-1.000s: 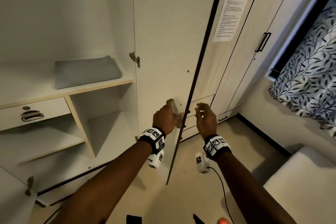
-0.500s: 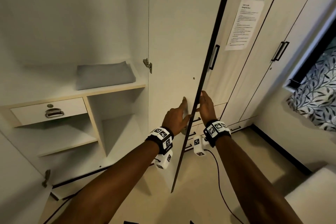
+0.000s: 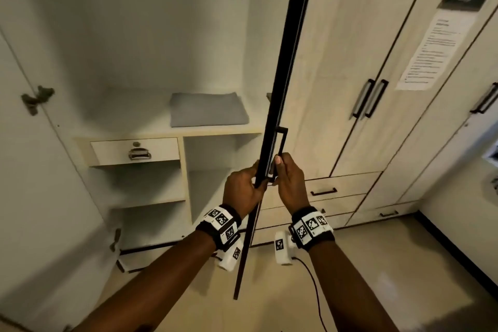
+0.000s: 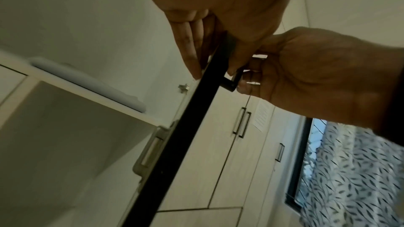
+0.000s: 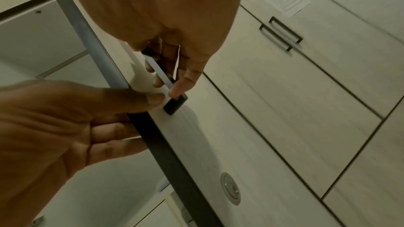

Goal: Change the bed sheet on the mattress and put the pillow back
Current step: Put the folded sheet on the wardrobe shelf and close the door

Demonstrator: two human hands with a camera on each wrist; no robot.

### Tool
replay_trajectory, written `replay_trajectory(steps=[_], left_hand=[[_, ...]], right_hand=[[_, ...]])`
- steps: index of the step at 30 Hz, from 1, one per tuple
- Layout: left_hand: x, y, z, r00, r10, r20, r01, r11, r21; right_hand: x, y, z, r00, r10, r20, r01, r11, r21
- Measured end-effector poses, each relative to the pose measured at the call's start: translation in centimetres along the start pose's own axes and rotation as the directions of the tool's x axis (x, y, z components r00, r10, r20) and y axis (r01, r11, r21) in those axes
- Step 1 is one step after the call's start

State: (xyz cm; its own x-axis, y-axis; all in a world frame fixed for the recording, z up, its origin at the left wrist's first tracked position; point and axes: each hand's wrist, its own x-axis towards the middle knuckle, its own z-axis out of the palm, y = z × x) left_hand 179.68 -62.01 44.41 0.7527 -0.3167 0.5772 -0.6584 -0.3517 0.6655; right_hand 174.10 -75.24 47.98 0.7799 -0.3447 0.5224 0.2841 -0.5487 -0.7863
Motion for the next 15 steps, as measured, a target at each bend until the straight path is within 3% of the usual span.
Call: replay_trajectory(steps=[8, 15], left_hand=[[2.6, -6.7, -7.1, 0.984, -0.18, 0.008, 0.179, 0.983, 0.05], [6.7, -11.7, -10.9, 0.956, -0.293, 0.036, 0.292, 0.956, 0.007]], right_hand=[[3.6, -2.2, 9.1, 0.979, -0.101, 0.176, 0.128, 0.98, -0.153], [7.5, -2.5, 15.9, 0.954, -0.064, 0.292, 0.121, 0.976, -0.181]])
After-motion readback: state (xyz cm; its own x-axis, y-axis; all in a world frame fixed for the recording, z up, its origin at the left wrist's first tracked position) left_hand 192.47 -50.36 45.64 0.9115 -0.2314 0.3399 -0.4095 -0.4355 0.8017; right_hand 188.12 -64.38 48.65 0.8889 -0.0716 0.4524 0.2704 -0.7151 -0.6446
